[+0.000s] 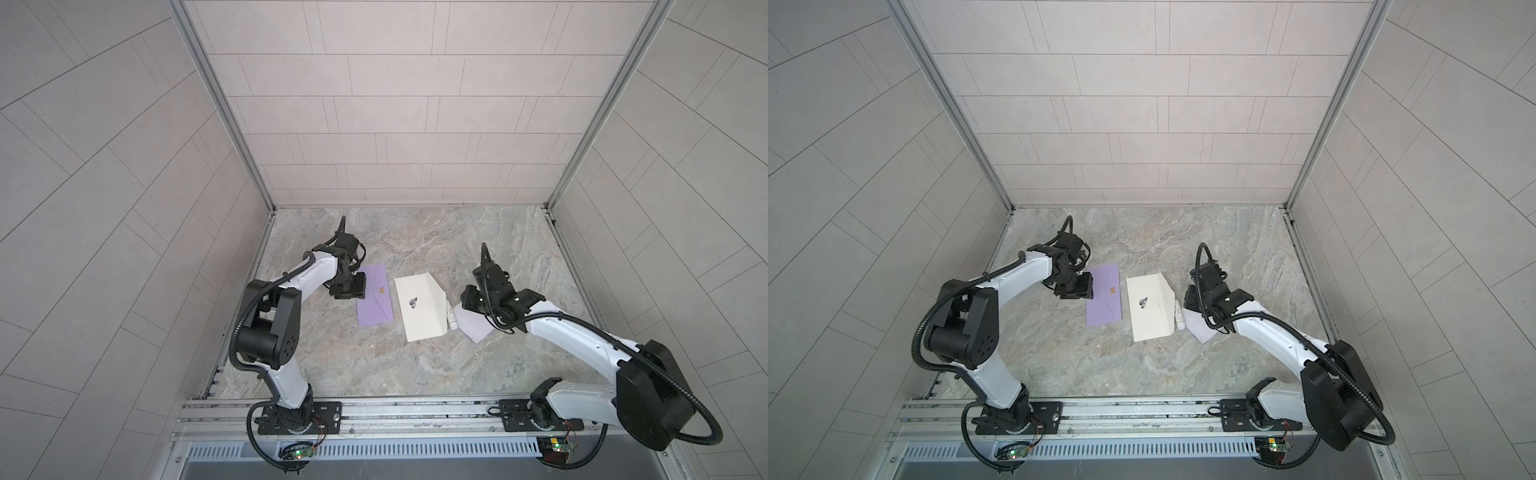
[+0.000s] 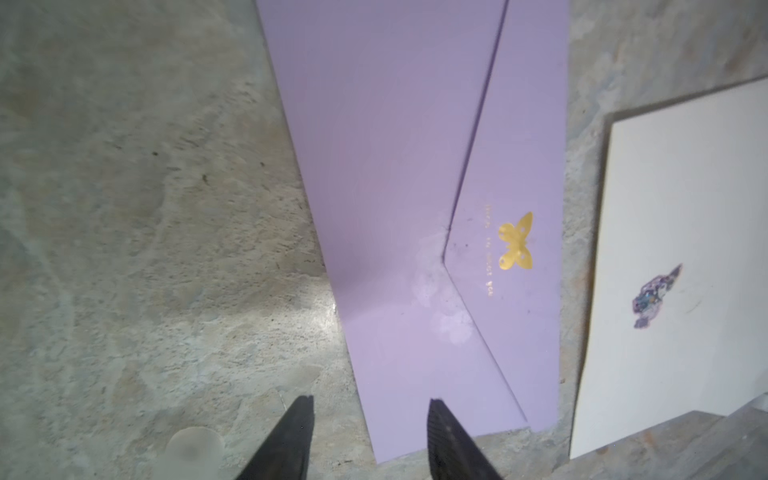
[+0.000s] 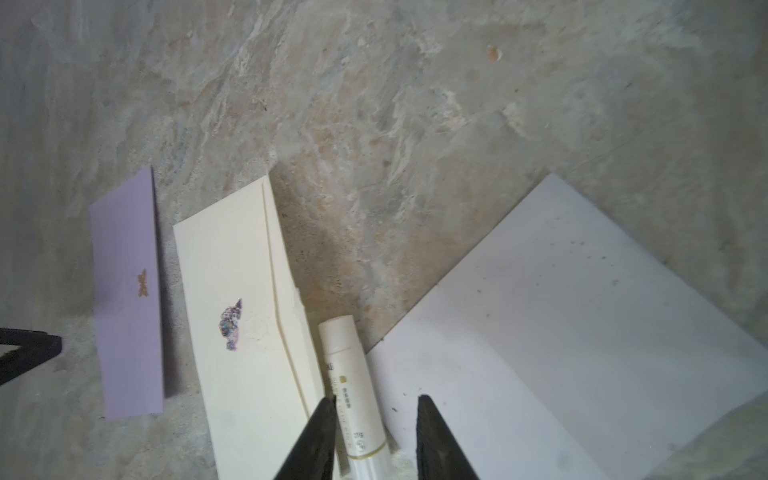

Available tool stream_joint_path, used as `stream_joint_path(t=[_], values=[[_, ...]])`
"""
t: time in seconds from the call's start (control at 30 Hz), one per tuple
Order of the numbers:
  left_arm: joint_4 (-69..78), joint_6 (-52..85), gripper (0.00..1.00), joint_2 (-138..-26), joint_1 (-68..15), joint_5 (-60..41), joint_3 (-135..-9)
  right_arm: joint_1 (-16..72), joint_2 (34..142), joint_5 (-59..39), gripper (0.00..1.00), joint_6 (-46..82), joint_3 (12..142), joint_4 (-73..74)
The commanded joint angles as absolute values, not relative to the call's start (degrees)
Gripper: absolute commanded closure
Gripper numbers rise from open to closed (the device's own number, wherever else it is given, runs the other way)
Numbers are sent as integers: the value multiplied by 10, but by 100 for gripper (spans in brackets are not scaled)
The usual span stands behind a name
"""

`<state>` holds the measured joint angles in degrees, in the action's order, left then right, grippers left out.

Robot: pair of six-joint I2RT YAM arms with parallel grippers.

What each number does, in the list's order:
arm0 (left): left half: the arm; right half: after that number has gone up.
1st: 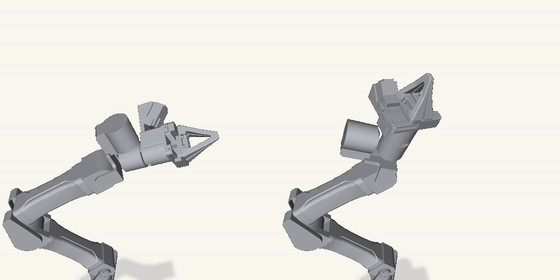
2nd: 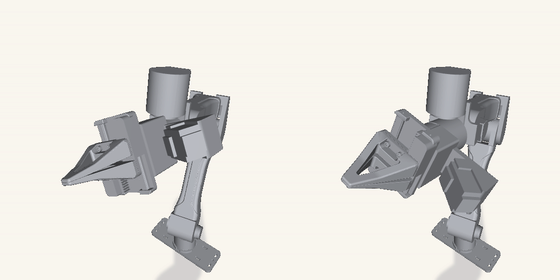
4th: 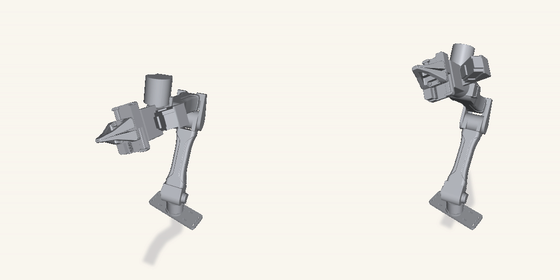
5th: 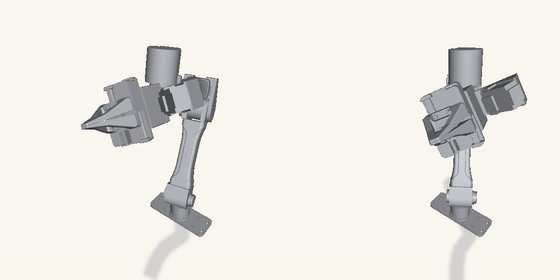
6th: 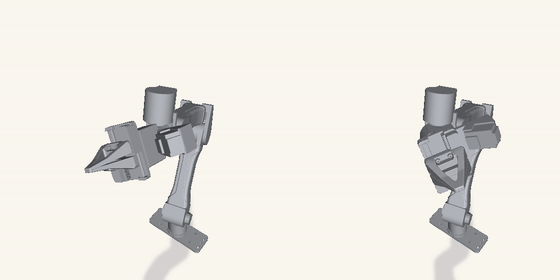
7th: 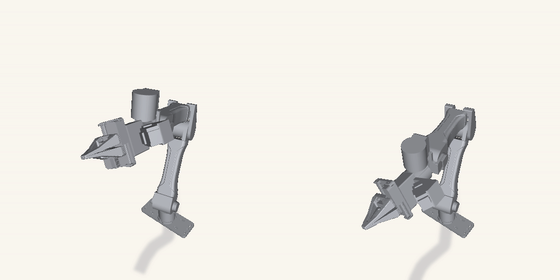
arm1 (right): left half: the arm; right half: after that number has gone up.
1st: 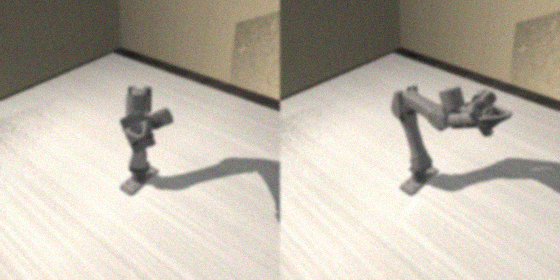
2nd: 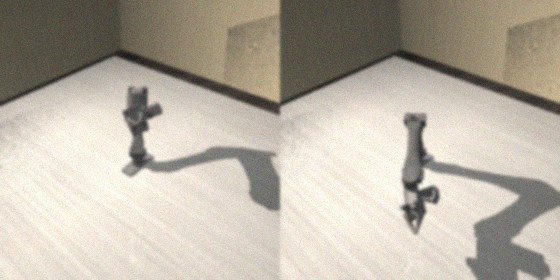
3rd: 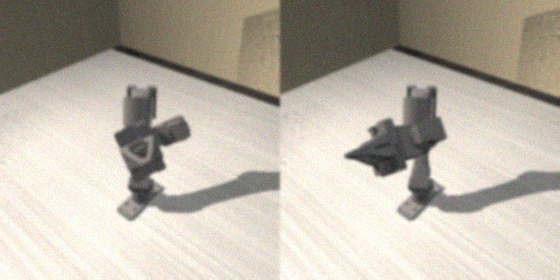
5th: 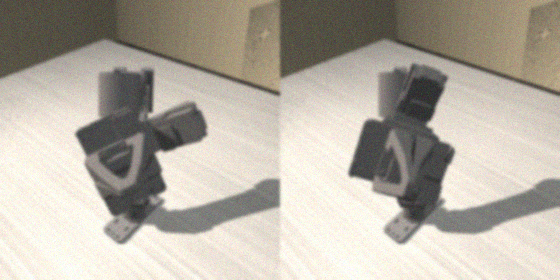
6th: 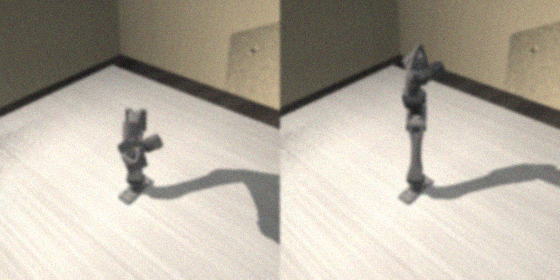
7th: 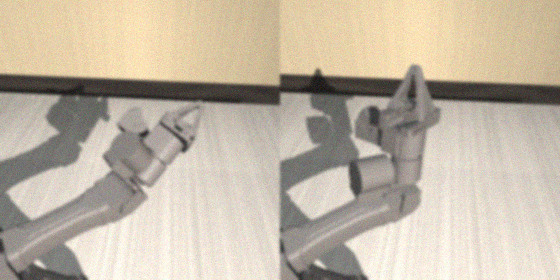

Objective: Place the letter into the envelope and seal it

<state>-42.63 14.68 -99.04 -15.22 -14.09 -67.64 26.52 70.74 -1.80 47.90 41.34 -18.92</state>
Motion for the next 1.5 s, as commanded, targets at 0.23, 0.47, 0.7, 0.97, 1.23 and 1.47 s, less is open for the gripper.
stream_joint_path(t=[0.23, 0.47, 0.7, 0.97, 1.23, 1.47], values=[[-405, 167, 25, -913, -231, -168, -714, 156, 671, 1, 34, 495, 377, -309], [-357, 197, 23, -965, -393, -176, -772, 80, 695, -80, 34, 483, 339, -308], [-295, 188, 23, -1061, -499, -189, -852, 58, 711, -129, 34, 472, 316, -301], [-342, 127, 23, -1169, -568, -166, -958, 30, 698, -140, 35, 418, 335, -329], [-381, 69, 26, -1201, -614, -134, -988, 29, 766, -114, 36, 341, 417, -381], [-414, 47, 33, -1250, -619, -128, -1037, 28, 862, -117, 40, 306, 486, -379]])
